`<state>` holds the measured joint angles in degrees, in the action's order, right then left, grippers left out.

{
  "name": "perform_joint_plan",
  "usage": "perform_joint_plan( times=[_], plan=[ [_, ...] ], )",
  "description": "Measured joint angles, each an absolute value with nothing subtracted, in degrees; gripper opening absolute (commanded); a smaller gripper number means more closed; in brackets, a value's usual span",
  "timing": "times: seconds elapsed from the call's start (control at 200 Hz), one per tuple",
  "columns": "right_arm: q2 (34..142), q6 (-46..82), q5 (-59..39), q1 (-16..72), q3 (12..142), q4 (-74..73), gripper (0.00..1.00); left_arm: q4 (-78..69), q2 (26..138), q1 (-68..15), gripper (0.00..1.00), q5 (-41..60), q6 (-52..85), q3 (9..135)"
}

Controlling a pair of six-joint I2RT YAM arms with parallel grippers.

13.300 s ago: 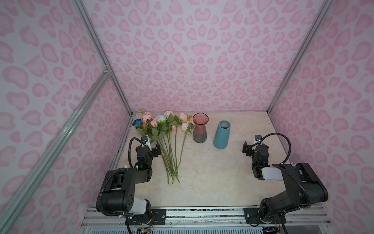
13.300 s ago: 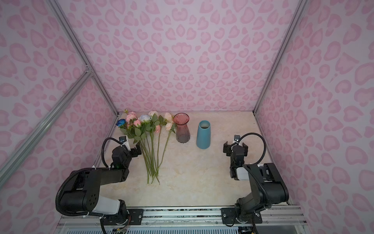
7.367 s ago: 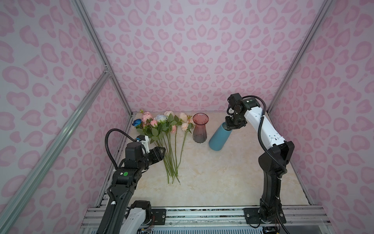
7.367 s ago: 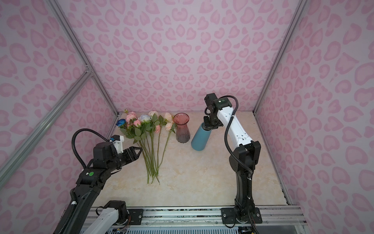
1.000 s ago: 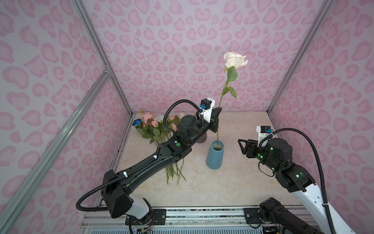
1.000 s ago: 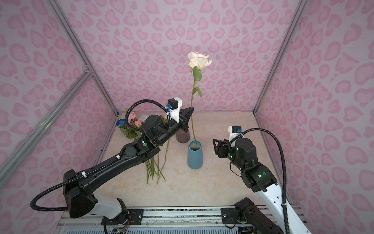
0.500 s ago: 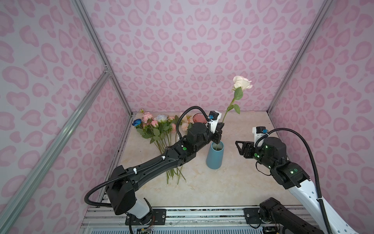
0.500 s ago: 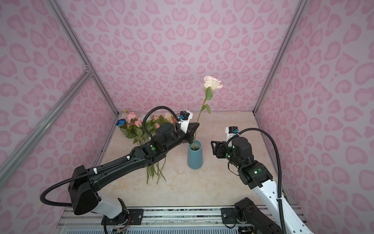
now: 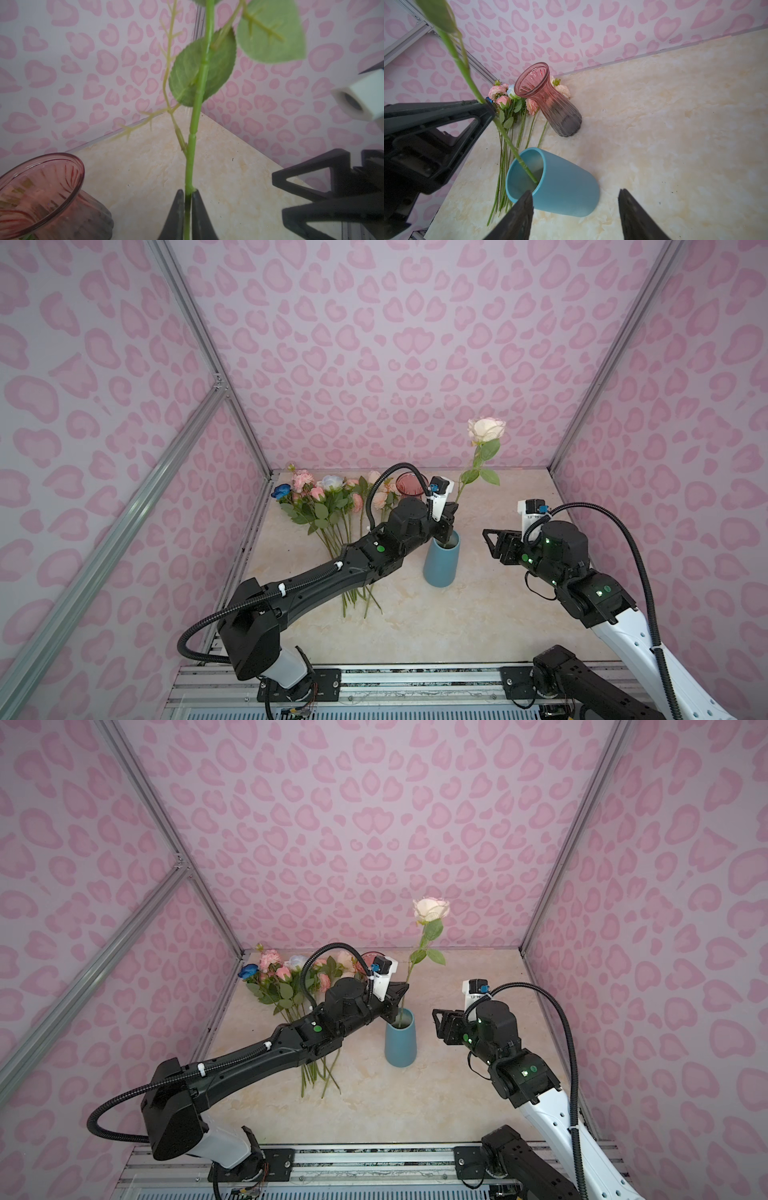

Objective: Arrange the flowers into the vase
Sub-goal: 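Lower the white rose stem into the teal vase with the left gripper, then open the left gripper and move it back to the flower stems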

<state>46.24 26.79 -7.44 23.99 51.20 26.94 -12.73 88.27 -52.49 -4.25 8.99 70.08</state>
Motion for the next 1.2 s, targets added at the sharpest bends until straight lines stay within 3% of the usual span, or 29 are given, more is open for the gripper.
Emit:
perform_joint_plan(
  times=[0.425,0.555,0.715,0.805,0.97,1.2],
  plan=[
    [45.9,27.0,-8.1,24.0,51.2,26.9,0.65,-10.3,85.7,-52.6,0.22,-5.1,9.4,68.2],
    [45.3,27.4,-8.6,24.0,50.8,26.9,0.64,-9.4,80.1,-52.1,0.31,-10.2,9.5,65.1],
    [44.5,27.4,-9.0,24.0,50.0,26.9,0.61,-5.3,72.5,-44.3,0.4,-15.3,13.8,59.9],
    [44.4,27.4,-9.0,24.0,49.8,26.9,0.58,-0.1,71.5,-37.4,0.39,-17.5,18.9,59.4],
    [44.9,27.4,-9.3,24.0,48.4,26.8,0.54,13.1,81.3,-24.8,0.32,-17.3,27.3,61.3],
    [46.1,27.1,-10.1,24.0,47.7,26.5,0.53,24.5,99.3,-22.1,0.28,-15.7,30.8,70.1]
  ],
)
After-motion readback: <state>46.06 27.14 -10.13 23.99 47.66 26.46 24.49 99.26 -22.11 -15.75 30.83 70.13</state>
